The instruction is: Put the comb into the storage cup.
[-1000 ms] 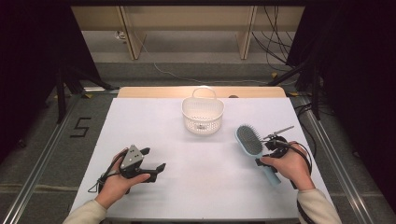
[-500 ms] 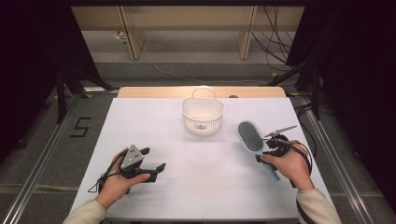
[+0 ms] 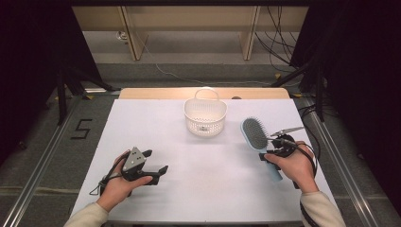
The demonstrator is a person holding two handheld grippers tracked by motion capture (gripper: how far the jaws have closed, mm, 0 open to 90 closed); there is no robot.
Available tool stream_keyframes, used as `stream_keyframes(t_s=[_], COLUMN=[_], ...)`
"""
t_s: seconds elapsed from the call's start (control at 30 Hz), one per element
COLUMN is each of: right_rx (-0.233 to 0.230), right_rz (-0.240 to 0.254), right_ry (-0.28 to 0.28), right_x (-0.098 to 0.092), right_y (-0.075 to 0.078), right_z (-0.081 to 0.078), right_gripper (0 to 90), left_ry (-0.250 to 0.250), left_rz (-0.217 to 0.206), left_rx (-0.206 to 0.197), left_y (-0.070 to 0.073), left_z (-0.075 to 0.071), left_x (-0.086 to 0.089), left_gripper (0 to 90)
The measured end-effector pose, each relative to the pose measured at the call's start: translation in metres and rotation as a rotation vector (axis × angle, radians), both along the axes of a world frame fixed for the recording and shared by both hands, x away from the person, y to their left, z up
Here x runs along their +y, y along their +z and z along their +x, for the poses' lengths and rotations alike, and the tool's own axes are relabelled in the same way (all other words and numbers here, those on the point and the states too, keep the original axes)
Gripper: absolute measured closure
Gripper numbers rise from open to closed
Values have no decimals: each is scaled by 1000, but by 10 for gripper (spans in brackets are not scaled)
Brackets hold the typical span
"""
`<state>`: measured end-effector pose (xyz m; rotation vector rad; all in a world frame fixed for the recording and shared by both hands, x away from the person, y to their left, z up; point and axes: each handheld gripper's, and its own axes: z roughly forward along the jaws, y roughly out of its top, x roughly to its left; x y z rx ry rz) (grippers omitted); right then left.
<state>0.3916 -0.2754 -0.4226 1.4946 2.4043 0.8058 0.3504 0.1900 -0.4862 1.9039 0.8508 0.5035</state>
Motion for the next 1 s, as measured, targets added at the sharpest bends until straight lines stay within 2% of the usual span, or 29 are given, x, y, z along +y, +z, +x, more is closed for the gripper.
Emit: stream_keyframes(t_s=[0.3,0.47,0.83,1.0], right_rx=[-42,-48,-95,-99], right_rz=[16,25,51,56], right_ry=[-27,-27,-34,-37], right_x=[-2,-2,1,1], right_y=[3,3,4,4], right_z=[0,1,2,3], right_gripper=[706,707,706,706], left_ry=[0,-2,-2,-4], left_rz=[-2,1,-2,0], left_rx=[4,3,6,5], left_y=[0,0,-1,-1], left_z=[0,0,0,0], left_x=[-1,-1,-1,-2], left_gripper=[139,139,139,139])
